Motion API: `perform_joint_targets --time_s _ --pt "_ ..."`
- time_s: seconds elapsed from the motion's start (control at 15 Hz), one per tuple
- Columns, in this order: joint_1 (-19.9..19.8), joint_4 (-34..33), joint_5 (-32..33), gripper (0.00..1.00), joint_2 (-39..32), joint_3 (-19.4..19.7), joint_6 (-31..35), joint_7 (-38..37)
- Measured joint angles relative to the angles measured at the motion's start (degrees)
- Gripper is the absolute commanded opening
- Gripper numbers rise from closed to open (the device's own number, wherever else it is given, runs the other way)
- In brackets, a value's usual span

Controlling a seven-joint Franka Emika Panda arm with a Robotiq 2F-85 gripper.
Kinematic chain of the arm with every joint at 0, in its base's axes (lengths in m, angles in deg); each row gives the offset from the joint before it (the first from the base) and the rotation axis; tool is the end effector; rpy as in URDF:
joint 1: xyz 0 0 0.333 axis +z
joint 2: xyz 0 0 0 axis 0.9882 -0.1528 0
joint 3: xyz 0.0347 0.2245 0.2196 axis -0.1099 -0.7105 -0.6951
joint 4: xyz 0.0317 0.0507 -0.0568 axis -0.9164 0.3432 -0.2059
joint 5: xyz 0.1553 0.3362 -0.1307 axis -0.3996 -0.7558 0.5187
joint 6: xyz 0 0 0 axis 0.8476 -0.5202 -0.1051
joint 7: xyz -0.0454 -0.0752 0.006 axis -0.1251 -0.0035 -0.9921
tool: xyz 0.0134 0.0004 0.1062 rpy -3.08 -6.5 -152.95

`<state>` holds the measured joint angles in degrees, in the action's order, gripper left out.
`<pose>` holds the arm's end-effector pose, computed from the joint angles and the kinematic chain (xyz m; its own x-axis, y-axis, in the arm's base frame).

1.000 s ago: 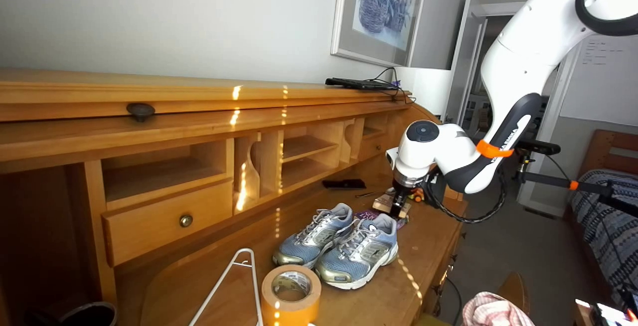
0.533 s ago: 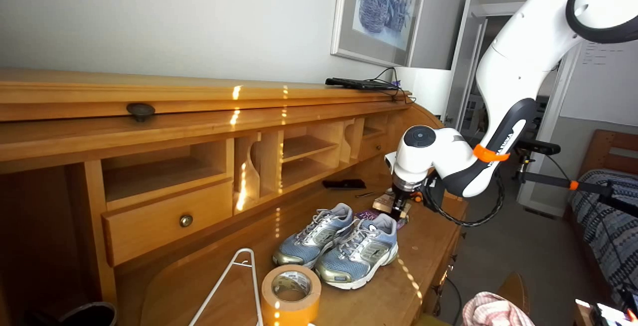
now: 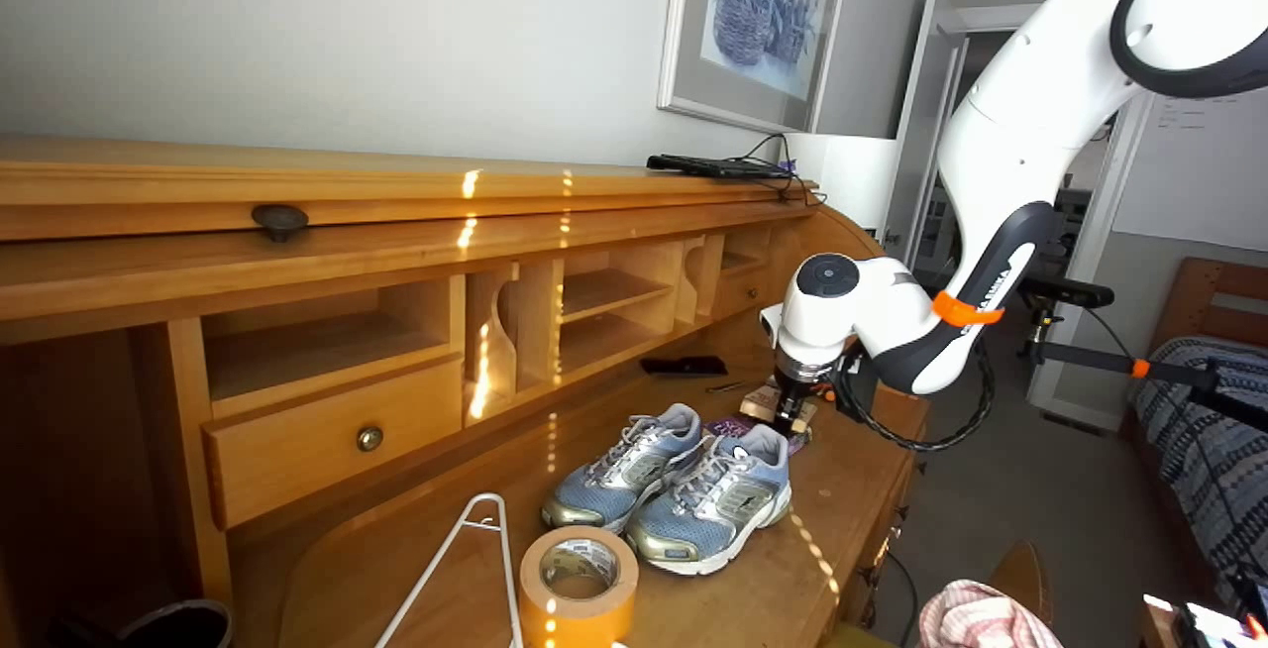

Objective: Put the white book on the topmost middle shelf.

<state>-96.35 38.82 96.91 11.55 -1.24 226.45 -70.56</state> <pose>0.5291 -0.2504 0.1532 0.9790 0.1600 0.1260 0.0607 -0.8201 0.5691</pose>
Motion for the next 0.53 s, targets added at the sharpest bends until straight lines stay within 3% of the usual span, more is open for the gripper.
perform_joint_targets --time_s 0.4,0.47,0.53 --pt "0.0 -1.0 0.0 1.00 -0.8 -0.1 -0.3 0.0" --pt "0.0 -1.2 0.0 0.94 -1.1 -0.2 -0.4 0.0" --pt "0.0 -1.4 0.0 0.73 -1.3 -0.2 -0.5 0.0"
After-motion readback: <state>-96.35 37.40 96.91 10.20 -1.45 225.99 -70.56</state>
